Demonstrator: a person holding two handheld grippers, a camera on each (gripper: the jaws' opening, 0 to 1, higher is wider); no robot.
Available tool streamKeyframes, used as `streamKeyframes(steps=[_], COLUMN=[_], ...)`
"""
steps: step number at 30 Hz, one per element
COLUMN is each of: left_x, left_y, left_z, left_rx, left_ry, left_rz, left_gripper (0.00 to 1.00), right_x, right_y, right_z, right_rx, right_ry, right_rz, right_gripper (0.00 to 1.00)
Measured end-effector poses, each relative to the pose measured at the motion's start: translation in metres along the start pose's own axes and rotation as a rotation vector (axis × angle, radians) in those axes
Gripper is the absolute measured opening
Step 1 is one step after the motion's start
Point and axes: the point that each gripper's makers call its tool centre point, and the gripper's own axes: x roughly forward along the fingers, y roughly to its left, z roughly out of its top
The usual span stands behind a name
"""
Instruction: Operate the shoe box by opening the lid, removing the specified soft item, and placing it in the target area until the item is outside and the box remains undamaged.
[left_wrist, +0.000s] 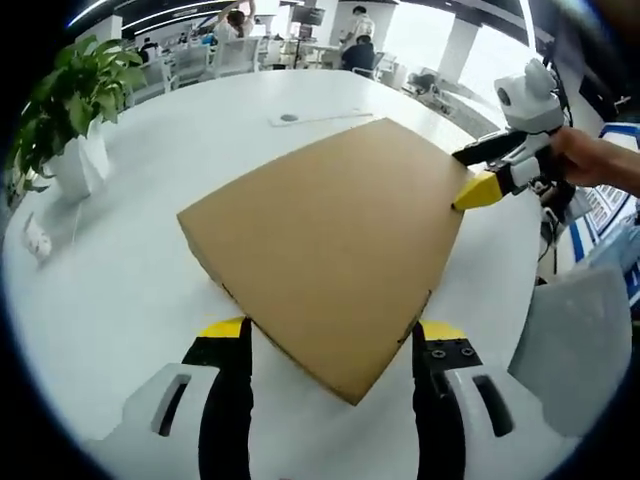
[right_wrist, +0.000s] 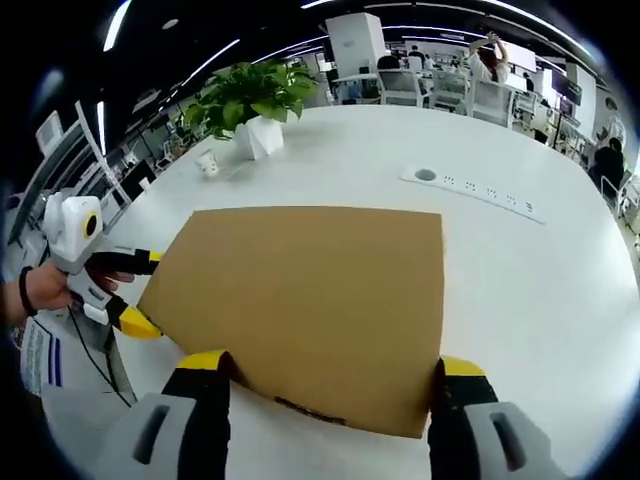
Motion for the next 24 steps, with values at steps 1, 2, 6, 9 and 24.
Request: streamKeyframes(steps=[1,2,6,9,24], left_x=[-0.001,-0.004,-0.011,-0.017,-0.035], left_y=[0.0,0.002,0.004,0.004,0.025], left_z=[-0.001,-0.004,-0.011,-0.016,-0.036], left_rx=[0.002,0.014,0.033,0.046,0.11], left_ry=[0.001,0.002,0.004,0.007,0.009], left_rz=[-0.002,-0.011,-0.027,-0.038,-0.072], left_gripper=[0.63,0.63,0.63,0.63,0.63], right_x=[0.0,-0.001,-0.003,-0.004,-0.005], right_y=[0.001,0.004,0.016,0.025,0.065], right_z=[-0.001,-0.003,-0.012,-0.016,-0.033], right_rx=[0.002,0.01,0.033,0.046,0.086], right_ry=[0.0,0.0,-0.004,-0.008,-0.013], right_rz=[-0.001,-0.002,-0.009,-0.017,-0.045], right_gripper=[0.79,0.78,0.75,0.75,0.74])
